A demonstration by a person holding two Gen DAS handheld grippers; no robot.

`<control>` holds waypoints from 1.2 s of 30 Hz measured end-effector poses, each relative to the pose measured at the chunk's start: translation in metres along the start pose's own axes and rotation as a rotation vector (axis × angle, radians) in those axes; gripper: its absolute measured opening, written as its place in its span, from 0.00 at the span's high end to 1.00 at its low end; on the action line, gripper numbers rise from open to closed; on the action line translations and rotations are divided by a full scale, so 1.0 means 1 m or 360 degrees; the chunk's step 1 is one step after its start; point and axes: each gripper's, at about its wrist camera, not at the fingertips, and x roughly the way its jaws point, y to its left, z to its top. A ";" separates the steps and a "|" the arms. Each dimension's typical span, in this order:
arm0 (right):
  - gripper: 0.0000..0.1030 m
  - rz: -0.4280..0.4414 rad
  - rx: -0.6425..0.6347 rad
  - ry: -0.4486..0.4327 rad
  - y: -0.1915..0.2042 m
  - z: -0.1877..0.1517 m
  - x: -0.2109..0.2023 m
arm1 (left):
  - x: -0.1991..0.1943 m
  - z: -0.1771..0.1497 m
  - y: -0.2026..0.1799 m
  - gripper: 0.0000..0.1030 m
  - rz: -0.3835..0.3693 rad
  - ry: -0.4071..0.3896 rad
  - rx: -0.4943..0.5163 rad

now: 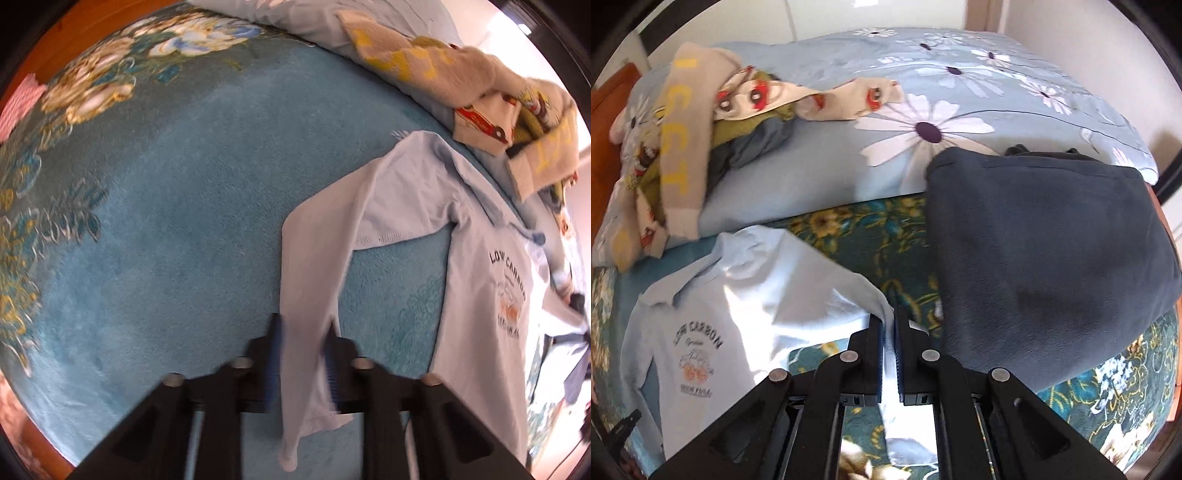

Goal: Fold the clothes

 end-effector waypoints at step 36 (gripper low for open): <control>0.45 0.0281 -0.0337 0.0154 0.104 -0.008 0.041 | 0.064 0.134 -0.167 0.56 -0.0011 -0.0106 0.1301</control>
